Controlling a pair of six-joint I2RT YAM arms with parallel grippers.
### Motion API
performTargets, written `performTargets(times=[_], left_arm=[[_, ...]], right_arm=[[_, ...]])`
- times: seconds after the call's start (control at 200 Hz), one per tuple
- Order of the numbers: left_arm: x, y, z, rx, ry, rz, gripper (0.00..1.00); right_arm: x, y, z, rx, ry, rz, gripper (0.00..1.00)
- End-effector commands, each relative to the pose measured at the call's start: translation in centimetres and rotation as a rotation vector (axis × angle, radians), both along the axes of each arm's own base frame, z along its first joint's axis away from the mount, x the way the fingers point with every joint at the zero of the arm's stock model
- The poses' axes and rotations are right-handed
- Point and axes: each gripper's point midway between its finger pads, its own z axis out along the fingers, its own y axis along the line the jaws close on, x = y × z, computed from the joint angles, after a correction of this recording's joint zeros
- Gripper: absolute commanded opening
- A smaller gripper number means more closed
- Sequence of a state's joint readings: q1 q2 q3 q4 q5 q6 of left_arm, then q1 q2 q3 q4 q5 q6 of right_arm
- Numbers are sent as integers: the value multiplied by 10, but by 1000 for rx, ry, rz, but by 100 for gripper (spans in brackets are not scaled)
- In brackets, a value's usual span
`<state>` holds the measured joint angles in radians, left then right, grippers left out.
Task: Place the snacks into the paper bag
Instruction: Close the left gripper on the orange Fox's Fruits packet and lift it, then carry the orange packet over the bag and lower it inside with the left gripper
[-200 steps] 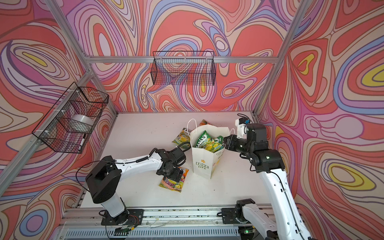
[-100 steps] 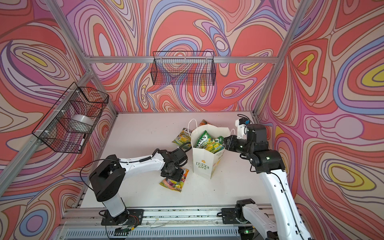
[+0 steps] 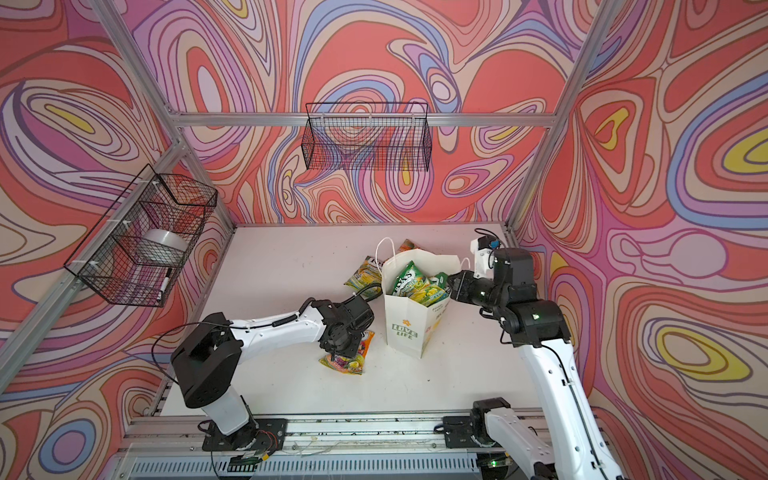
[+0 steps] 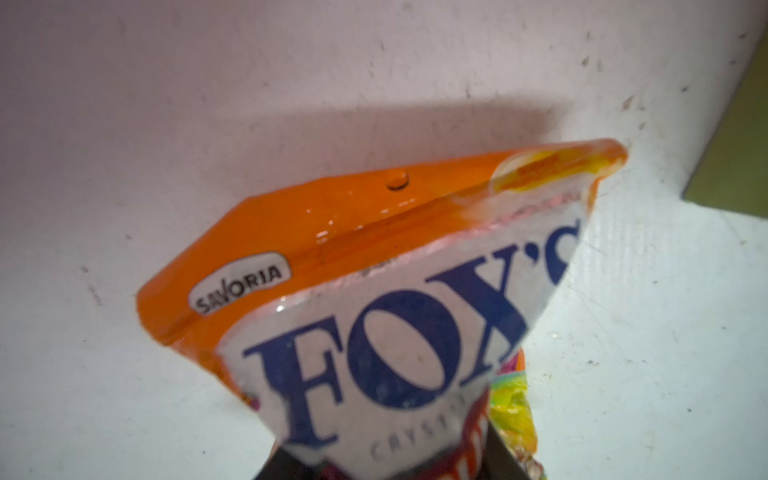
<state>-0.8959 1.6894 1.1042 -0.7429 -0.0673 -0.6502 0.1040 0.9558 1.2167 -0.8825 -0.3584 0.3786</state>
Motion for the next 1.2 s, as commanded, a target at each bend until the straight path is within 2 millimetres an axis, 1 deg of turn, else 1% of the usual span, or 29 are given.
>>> performTargets(times=[0.0, 0.195, 0.311, 0.421, 0.521, 0.626, 0.816, 0.902, 0.957, 1.117, 1.167, 1.197], left_arm=[[9, 14, 25, 4, -91, 54, 34], [15, 25, 49, -23, -144, 92, 31], [19, 37, 63, -25, -176, 123, 31], [23, 49, 83, -49, -217, 153, 30], [27, 60, 109, -69, -280, 171, 30], [30, 71, 141, -93, -360, 183, 30], [32, 83, 211, -187, -522, 193, 30], [32, 81, 246, -263, -590, 180, 30], [31, 76, 269, -332, -631, 160, 30], [30, 42, 333, -567, -707, 51, 30], [31, 31, 349, -618, -721, 22, 30], [33, 24, 355, -639, -720, 5, 29]], right_arm=[[1, -1, 8, -3, -45, 0, 0], [1, -1, 10, -2, -49, -1, 0], [1, 0, 11, -3, -50, 2, 0], [0, 0, 13, -5, -54, 4, 0], [1, -1, 13, -6, -55, 4, 0], [1, -1, 13, -8, -56, 3, 0], [1, -1, 13, -7, -57, 4, 0], [1, -1, 14, -7, -60, 3, 0], [1, -1, 14, -7, -61, 2, 0], [1, 0, 15, -5, -64, 5, 0], [0, 0, 14, -2, -61, 4, 0], [0, 0, 15, -1, -62, 4, 0]])
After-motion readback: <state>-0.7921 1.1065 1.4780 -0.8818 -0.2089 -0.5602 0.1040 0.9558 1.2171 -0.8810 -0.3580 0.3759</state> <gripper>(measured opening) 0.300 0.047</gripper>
